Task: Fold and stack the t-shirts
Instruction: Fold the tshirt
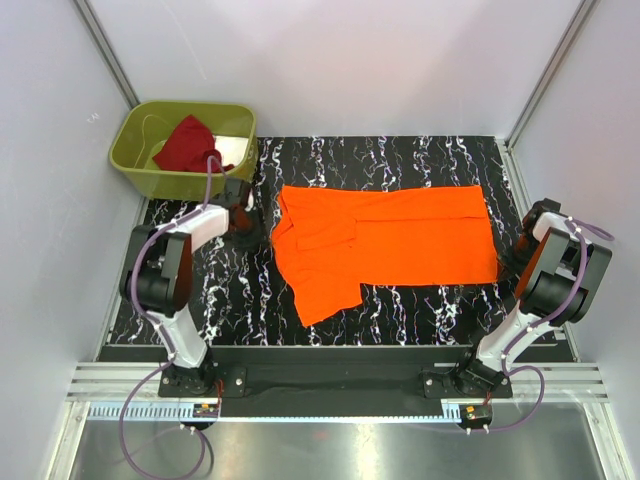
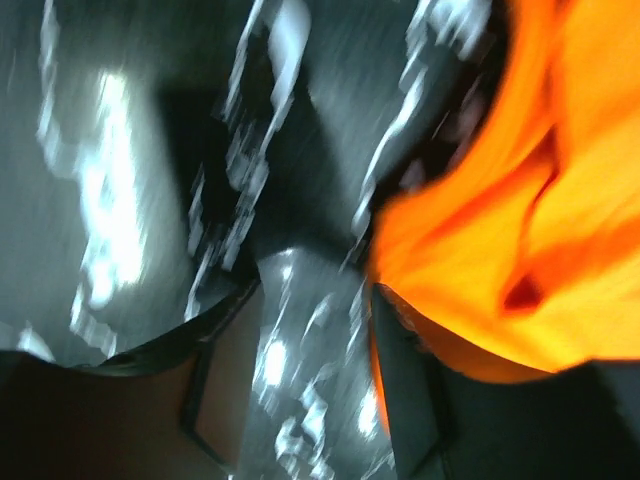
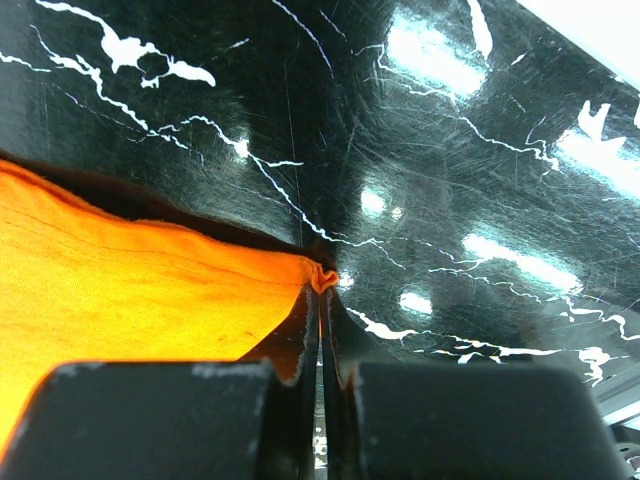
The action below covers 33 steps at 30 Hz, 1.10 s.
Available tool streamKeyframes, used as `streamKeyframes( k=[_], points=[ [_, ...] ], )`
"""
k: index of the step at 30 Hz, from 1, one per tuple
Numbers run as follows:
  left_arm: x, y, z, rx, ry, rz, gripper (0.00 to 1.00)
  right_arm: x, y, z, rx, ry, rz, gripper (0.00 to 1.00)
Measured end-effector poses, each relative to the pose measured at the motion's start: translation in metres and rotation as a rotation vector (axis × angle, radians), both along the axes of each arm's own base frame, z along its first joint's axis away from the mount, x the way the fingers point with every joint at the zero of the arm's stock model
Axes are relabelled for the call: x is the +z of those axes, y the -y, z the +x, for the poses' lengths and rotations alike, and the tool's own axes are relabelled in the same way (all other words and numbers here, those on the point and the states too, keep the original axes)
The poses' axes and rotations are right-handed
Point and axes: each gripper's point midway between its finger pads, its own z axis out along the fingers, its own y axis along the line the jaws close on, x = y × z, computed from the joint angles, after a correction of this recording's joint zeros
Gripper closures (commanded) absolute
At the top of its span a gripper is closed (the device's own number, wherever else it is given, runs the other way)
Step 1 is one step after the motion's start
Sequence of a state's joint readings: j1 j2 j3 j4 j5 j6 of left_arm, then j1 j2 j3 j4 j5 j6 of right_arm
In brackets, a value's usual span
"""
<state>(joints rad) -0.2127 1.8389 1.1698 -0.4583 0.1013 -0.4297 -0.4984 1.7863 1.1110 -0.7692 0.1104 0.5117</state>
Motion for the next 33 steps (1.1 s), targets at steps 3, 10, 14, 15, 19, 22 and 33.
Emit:
streamKeyframes(
  k=[3, 10, 14, 15, 19, 22, 33],
  points=[
    [0.004, -0.004, -0.038, -0.001, -0.035, -0.027, 0.42, 0.000, 0.000, 0.000, 0.000, 0.000, 0.001, 1.00],
    [0.002, 0.033, -0.102, 0.002, -0.119, -0.247, 0.39, 0.000, -0.001, 0.000, 0.001, 0.001, 0.004, 1.00],
    [0.004, 0.057, -0.114, 0.028, -0.150, -0.374, 0.41, 0.000, -0.001, 0.001, 0.001, 0.003, 0.006, 1.00],
    [0.004, 0.062, -0.117, 0.035, -0.159, -0.397, 0.41, 0.000, -0.001, 0.001, 0.001, 0.003, 0.006, 1.00],
    [0.003, 0.073, -0.125, 0.070, -0.179, -0.465, 0.47, 0.000, -0.001, 0.001, 0.001, 0.003, 0.006, 1.00],
    [0.002, 0.080, -0.134, 0.079, -0.205, -0.494, 0.49, 0.000, -0.001, 0.001, 0.001, 0.003, 0.006, 1.00],
    [0.001, 0.099, -0.154, 0.034, -0.220, -0.515, 0.54, 0.000, -0.001, 0.001, 0.003, 0.004, 0.007, 1.00]
  ],
)
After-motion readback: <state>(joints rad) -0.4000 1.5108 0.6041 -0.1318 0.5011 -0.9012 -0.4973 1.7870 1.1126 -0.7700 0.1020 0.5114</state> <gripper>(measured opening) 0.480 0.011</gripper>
